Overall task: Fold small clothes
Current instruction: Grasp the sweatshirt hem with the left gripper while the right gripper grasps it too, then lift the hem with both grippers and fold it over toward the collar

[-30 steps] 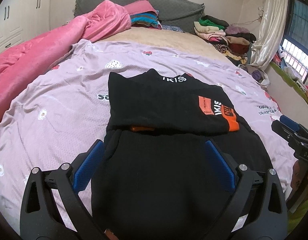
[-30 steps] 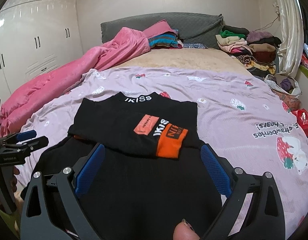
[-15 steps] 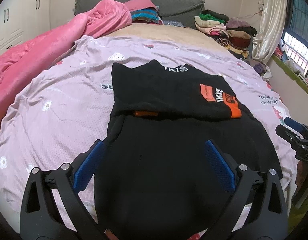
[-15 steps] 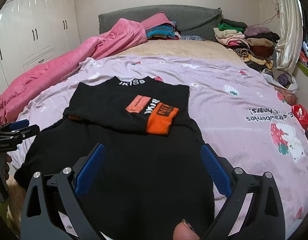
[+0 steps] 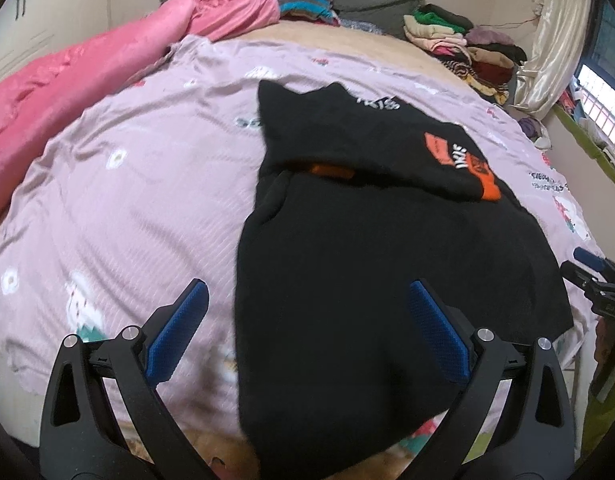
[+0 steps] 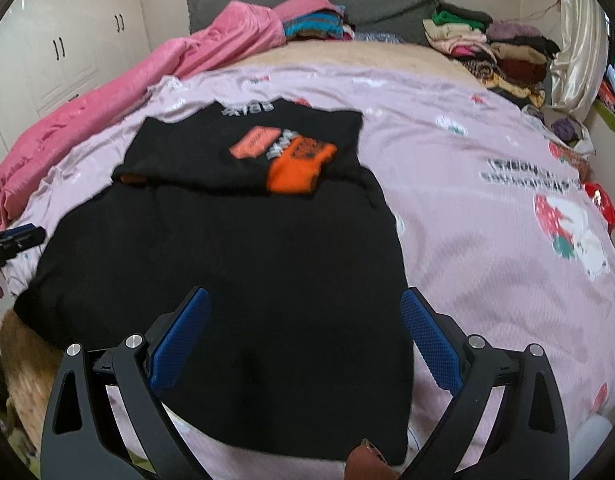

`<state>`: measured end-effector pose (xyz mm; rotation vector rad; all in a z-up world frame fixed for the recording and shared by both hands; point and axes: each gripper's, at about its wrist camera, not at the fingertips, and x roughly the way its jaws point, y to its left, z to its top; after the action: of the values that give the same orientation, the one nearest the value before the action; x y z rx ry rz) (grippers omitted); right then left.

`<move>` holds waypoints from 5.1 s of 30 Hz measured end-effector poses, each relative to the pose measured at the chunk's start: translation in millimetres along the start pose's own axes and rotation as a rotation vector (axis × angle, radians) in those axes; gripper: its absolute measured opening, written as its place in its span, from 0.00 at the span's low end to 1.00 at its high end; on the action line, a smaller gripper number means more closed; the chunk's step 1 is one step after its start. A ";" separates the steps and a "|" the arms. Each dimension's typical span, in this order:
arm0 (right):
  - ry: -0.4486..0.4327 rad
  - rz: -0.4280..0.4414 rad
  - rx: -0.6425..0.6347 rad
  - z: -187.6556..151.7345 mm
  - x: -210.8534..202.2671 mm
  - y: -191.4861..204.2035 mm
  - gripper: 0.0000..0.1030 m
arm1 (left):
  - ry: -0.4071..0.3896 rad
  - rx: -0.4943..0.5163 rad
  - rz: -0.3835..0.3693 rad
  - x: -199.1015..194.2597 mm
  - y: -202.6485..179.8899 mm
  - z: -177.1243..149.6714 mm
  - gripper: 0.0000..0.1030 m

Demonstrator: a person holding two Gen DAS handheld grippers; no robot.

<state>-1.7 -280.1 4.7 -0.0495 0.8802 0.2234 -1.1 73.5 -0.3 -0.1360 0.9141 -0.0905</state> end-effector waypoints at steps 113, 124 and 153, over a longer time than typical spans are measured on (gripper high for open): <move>-0.203 0.020 0.199 209.1 110.9 -80.8 0.08 | -0.033 -0.271 -0.147 94.7 61.3 189.7 0.03; -0.189 -0.035 0.140 208.1 131.8 -71.3 0.41 | -0.061 -0.286 -0.135 103.1 61.1 189.1 0.18; 0.051 0.019 0.005 174.2 197.6 -29.5 0.21 | 0.024 0.025 0.062 145.6 5.3 147.7 0.02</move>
<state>258.3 -251.1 -37.6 -0.0418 0.9322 0.2388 204.7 70.6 -26.1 -0.0839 0.9397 -0.0464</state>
